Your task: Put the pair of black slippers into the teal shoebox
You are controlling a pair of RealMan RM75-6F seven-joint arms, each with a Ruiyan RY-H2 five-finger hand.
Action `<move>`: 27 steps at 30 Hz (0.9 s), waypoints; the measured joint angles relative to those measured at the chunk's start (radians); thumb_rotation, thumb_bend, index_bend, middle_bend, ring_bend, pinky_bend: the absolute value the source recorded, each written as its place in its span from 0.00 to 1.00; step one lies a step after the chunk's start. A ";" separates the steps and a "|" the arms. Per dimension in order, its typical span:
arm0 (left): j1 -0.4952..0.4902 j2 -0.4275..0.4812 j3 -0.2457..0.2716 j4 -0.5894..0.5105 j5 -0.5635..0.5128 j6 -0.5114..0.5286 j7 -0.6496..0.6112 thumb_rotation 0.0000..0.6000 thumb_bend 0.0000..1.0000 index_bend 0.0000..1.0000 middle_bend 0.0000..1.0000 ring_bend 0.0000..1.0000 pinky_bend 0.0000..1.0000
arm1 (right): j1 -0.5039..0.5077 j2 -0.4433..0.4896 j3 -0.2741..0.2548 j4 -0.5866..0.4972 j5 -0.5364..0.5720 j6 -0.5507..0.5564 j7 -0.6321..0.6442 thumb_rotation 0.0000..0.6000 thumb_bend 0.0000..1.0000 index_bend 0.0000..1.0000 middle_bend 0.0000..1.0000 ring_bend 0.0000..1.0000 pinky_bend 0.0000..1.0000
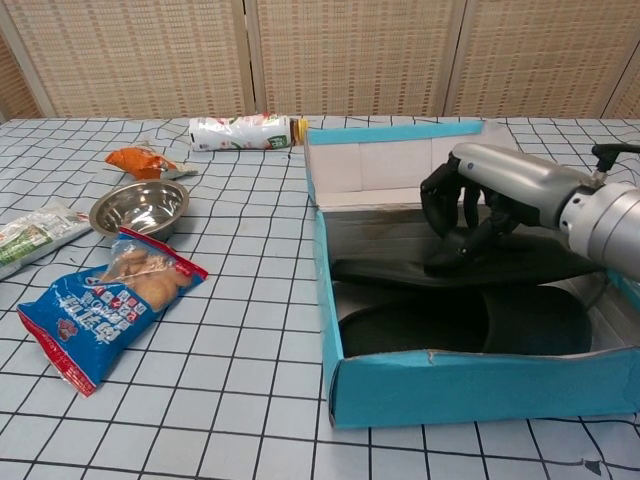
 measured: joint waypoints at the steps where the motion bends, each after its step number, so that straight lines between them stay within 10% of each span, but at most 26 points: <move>1: 0.000 0.000 0.000 0.000 0.000 0.000 0.000 1.00 0.67 0.30 0.14 0.16 0.29 | 0.000 0.002 0.003 -0.002 -0.003 0.001 0.007 1.00 0.06 0.66 0.61 0.46 0.50; 14: 0.000 0.000 0.001 -0.002 0.003 0.001 0.003 1.00 0.67 0.30 0.14 0.16 0.29 | -0.038 0.180 0.019 -0.166 -0.085 0.041 0.120 1.00 0.06 0.50 0.34 0.13 0.30; 21: -0.002 -0.002 0.001 0.000 -0.001 -0.005 0.008 1.00 0.67 0.30 0.14 0.16 0.29 | -0.084 0.264 -0.015 -0.236 -0.139 0.078 0.134 1.00 0.06 0.66 0.61 0.52 0.59; 27: -0.002 -0.003 0.002 -0.001 0.000 -0.006 0.011 1.00 0.67 0.30 0.14 0.16 0.29 | -0.107 0.263 -0.046 -0.243 -0.154 0.097 0.060 1.00 0.09 0.76 0.72 0.62 0.69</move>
